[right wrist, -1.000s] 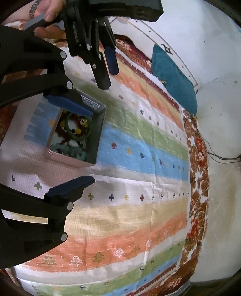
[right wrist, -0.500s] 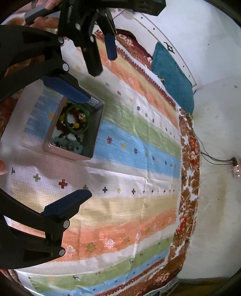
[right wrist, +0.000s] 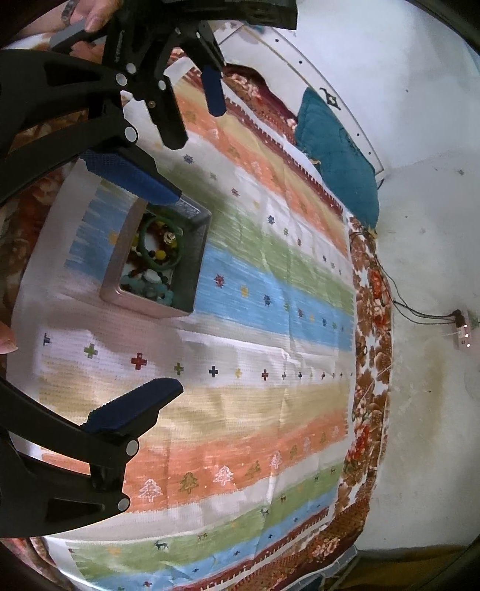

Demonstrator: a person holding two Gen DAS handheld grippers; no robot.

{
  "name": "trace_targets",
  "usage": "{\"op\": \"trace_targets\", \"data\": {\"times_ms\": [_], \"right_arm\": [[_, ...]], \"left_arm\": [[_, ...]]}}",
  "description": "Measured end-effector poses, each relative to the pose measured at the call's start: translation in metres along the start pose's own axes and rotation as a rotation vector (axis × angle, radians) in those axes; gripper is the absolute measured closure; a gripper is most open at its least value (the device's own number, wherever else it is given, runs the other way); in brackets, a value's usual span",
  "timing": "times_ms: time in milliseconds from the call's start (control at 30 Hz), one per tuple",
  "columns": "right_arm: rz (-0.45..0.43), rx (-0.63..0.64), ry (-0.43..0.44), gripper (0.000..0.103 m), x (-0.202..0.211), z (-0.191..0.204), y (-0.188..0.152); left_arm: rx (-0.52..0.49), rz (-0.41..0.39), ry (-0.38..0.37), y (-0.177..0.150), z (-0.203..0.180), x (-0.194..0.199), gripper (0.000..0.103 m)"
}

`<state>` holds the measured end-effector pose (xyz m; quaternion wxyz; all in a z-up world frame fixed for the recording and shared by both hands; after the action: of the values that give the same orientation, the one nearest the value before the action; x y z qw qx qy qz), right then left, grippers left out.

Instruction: Organize jewelry

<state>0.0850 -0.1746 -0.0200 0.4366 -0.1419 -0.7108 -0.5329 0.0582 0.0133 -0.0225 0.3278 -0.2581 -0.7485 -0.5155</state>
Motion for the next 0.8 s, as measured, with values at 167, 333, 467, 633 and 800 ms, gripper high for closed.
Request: {"op": "trace_targets", "data": {"times_ms": [167,333,467,633,800], "right_arm": [[-0.006,0.001,0.006,0.007,0.01,0.001,-0.004],[-0.031,0.012,-0.01,0.007,0.021,0.003,-0.007],[-0.018,0.022,0.009,0.007,0.024,0.004,-0.011],[-0.051,0.026,0.003,0.007,0.035,0.004,-0.015],[-0.059,0.037,-0.009,0.007,0.04,0.008,-0.017]], "left_arm": [[-0.015,-0.004,-0.013,-0.005,-0.001,0.007,0.006],[-0.04,-0.044,-0.042,-0.009,-0.004,0.017,0.006],[-0.071,-0.063,-0.061,-0.013,-0.011,0.022,0.006],[-0.124,-0.085,-0.028,-0.018,-0.022,0.025,0.006],[-0.137,-0.094,-0.016,-0.021,-0.025,0.027,0.006]]}}
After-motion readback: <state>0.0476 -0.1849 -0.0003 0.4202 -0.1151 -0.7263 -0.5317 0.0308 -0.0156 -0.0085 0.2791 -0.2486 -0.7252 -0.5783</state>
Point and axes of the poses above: each gripper's, at about its wrist camera, not at the fingertips, and x roughly against the way its jaws point, z to its left, y to its top, the point moved 1 cm from there along -x, roughly the way its jaws point, and after that the axes turned 14 degrees about x, right-handed, at the moved point
